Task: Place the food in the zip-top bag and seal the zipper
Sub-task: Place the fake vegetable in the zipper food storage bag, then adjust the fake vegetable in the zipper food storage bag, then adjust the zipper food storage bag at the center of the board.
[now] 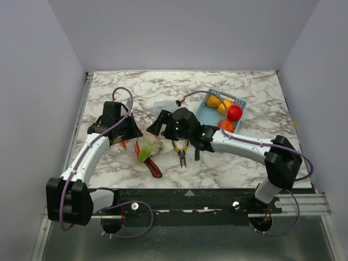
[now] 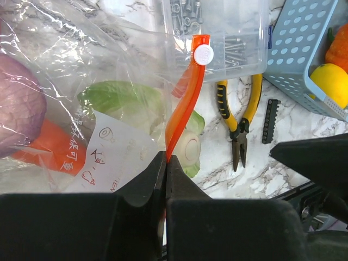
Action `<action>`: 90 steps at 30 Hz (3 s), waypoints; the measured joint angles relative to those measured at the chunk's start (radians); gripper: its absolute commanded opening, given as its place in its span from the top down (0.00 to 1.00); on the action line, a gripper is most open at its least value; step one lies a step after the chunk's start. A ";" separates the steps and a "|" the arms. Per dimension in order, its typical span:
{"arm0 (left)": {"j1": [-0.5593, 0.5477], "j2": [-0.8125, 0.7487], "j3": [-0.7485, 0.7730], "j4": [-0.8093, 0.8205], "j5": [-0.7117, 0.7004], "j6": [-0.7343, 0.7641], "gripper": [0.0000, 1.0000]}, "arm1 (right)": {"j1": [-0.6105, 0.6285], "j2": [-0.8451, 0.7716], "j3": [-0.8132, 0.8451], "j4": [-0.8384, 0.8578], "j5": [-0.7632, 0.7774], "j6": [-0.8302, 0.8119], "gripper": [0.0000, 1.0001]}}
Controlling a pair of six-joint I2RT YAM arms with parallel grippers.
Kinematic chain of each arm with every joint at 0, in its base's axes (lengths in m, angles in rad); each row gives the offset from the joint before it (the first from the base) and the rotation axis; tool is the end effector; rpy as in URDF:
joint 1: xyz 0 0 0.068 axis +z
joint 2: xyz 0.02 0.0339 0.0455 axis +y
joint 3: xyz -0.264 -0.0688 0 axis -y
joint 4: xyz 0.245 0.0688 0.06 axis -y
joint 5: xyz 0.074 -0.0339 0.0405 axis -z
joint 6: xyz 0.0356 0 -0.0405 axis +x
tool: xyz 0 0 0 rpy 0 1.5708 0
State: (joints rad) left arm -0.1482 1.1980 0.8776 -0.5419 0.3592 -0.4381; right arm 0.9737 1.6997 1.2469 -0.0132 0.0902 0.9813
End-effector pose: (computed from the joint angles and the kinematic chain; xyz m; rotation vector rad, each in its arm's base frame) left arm 0.2406 -0.0486 0.2577 -0.1932 2.4745 -0.6951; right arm 0.2266 0.3276 0.2729 0.0705 2.2295 1.0833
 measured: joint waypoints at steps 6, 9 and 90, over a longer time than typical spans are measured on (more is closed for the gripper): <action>0.000 -0.016 0.000 -0.003 -0.004 0.006 1.00 | 0.000 -0.088 -0.359 0.220 -0.002 0.183 0.12; 0.000 -0.017 -0.001 -0.005 -0.004 0.008 1.00 | 0.001 -0.027 -0.407 0.271 -0.029 0.243 0.06; 0.071 -0.303 0.214 -0.180 -0.115 -0.145 1.00 | 0.096 0.056 0.090 -0.190 0.083 -0.193 0.87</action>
State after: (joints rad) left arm -0.0776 0.8955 1.0916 -0.7219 0.2443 -0.5827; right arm 1.0695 1.7561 1.3369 -0.2031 0.1734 0.7879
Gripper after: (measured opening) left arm 0.011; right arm 0.367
